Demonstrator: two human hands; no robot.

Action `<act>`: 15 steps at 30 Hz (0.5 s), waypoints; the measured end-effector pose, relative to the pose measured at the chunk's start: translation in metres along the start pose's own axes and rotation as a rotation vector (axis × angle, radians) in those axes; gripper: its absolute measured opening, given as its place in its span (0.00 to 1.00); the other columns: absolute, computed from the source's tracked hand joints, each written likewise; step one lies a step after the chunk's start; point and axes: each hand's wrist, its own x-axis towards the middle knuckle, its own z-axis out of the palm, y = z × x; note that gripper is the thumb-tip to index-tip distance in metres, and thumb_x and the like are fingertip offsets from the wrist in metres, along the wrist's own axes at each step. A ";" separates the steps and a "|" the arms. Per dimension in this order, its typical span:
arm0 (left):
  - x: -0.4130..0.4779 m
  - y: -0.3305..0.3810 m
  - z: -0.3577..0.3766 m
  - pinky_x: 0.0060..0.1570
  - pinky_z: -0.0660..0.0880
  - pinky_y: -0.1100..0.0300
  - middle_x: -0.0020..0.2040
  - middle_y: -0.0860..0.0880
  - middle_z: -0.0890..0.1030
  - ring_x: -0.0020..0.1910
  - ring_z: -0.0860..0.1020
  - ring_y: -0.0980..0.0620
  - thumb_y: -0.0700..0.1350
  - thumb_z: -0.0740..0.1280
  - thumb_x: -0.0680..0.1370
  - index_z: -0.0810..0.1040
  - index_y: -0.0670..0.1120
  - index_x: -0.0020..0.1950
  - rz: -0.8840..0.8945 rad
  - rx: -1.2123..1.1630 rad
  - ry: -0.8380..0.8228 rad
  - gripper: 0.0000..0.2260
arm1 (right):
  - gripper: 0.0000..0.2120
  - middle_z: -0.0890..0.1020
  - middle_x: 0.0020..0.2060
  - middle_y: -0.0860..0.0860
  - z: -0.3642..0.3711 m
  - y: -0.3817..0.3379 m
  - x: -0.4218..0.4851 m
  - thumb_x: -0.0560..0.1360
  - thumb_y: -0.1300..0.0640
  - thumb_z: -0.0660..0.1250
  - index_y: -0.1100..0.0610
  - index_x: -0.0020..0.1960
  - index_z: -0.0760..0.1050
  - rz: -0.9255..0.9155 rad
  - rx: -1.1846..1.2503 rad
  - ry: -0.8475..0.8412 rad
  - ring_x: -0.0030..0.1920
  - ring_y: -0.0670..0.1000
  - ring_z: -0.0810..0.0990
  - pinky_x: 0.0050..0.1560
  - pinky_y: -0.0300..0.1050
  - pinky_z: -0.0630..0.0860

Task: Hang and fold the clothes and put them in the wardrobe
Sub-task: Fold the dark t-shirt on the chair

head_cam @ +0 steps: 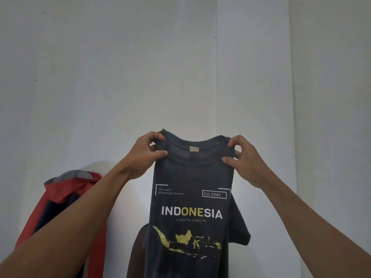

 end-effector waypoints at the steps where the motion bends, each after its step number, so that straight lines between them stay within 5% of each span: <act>1: 0.001 -0.001 0.002 0.52 0.80 0.52 0.52 0.46 0.78 0.46 0.81 0.48 0.25 0.66 0.76 0.75 0.45 0.50 0.004 -0.042 0.001 0.15 | 0.16 0.79 0.55 0.54 0.001 0.000 0.000 0.75 0.75 0.65 0.55 0.49 0.68 0.007 0.062 0.003 0.51 0.56 0.83 0.48 0.55 0.83; 10: 0.002 -0.011 0.028 0.43 0.81 0.60 0.51 0.44 0.81 0.45 0.83 0.50 0.23 0.60 0.77 0.79 0.43 0.52 -0.055 -0.462 0.098 0.17 | 0.16 0.79 0.54 0.58 0.010 0.008 0.009 0.77 0.77 0.58 0.56 0.46 0.71 0.133 0.530 0.032 0.50 0.58 0.79 0.42 0.49 0.82; 15: -0.008 -0.028 0.035 0.42 0.82 0.57 0.45 0.45 0.83 0.41 0.83 0.47 0.26 0.63 0.77 0.81 0.48 0.33 -0.072 -0.314 0.059 0.21 | 0.17 0.81 0.47 0.61 0.015 0.026 0.005 0.79 0.74 0.59 0.59 0.36 0.74 0.127 0.381 -0.094 0.47 0.60 0.81 0.44 0.48 0.82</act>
